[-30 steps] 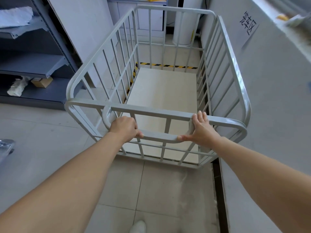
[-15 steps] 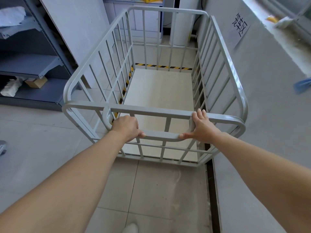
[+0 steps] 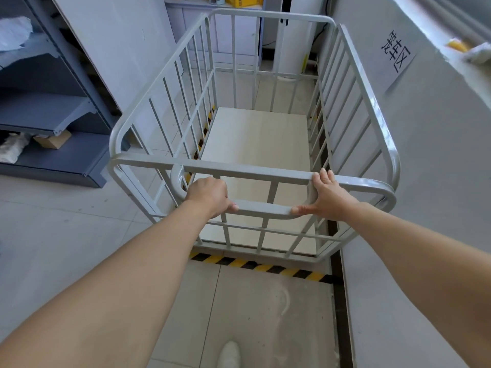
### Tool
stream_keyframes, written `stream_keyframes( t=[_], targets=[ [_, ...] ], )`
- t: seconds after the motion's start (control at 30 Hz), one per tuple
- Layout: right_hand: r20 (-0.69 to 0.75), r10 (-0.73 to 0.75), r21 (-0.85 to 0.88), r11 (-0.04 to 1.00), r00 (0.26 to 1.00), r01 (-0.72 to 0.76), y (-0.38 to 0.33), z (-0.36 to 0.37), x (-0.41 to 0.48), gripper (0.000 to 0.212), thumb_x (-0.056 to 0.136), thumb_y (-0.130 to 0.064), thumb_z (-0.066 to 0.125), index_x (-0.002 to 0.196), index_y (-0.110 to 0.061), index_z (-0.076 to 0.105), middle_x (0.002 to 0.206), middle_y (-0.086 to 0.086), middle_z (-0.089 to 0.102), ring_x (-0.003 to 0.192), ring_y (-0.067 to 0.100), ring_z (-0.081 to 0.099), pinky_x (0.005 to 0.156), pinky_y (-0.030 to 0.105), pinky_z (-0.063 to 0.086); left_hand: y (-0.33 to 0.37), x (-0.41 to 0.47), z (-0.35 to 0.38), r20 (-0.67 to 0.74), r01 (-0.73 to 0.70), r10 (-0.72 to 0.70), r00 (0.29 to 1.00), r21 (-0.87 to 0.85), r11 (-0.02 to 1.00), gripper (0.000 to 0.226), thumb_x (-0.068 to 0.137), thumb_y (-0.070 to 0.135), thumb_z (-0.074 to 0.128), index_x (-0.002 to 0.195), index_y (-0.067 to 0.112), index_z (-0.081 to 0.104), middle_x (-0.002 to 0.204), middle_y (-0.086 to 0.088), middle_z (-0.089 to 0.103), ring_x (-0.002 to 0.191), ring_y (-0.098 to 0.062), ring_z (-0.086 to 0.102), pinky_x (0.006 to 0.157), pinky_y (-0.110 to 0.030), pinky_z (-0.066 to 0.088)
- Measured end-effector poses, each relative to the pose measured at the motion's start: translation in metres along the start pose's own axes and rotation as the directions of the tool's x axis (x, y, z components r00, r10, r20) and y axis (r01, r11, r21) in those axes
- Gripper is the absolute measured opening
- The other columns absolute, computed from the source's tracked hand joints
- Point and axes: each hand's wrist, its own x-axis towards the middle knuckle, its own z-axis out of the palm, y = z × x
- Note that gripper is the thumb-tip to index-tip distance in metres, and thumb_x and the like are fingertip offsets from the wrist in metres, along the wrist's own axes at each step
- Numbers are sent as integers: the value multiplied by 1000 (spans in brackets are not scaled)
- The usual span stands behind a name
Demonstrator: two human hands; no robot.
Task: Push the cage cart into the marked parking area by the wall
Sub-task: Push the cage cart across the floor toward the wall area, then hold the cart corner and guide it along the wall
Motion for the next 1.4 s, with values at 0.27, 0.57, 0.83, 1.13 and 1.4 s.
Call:
stream_keyframes(
  t=[0.27,0.57,0.83,1.13,1.4],
  targets=[
    [-11,8,21,1000,1000,-8,-1,-24,56,133,56,-79,60,153,-10,1,161,10,-10,148,30,-15,120,46,4,-5,64,-23,27,-20,20,999,6,1000,48,75,60,64,85,14,76,86,-6,71,88,-26,62,73,-32,50],
    [11,-33,-47,998,999,34,4,-56,82,106,65,-75,63,144,-12,30,140,7,36,137,29,31,106,39,36,0,95,-47,146,28,-32,989,23,999,40,70,54,73,86,17,78,91,-3,74,86,-23,65,76,-31,53],
    [44,30,94,995,999,-34,55,-107,87,53,88,-37,64,135,-14,54,132,7,58,120,26,55,103,36,46,28,106,-54,310,136,-192,931,193,972,39,80,39,71,96,5,64,92,-11,62,97,-31,61,90,-43,51],
    [35,20,23,1000,999,-21,81,-113,101,28,85,-34,64,91,-7,68,83,7,61,78,26,59,69,29,50,80,115,-72,271,182,-272,923,316,931,33,76,35,75,86,7,61,86,-7,60,86,-28,57,86,-39,53],
    [11,4,172,985,1000,-6,93,-119,119,27,90,-23,61,106,-4,72,111,10,71,105,29,64,94,38,53,185,161,-57,118,-121,115,986,49,991,59,84,41,64,133,11,48,133,-12,51,123,-34,49,98,-43,43]
  ],
)
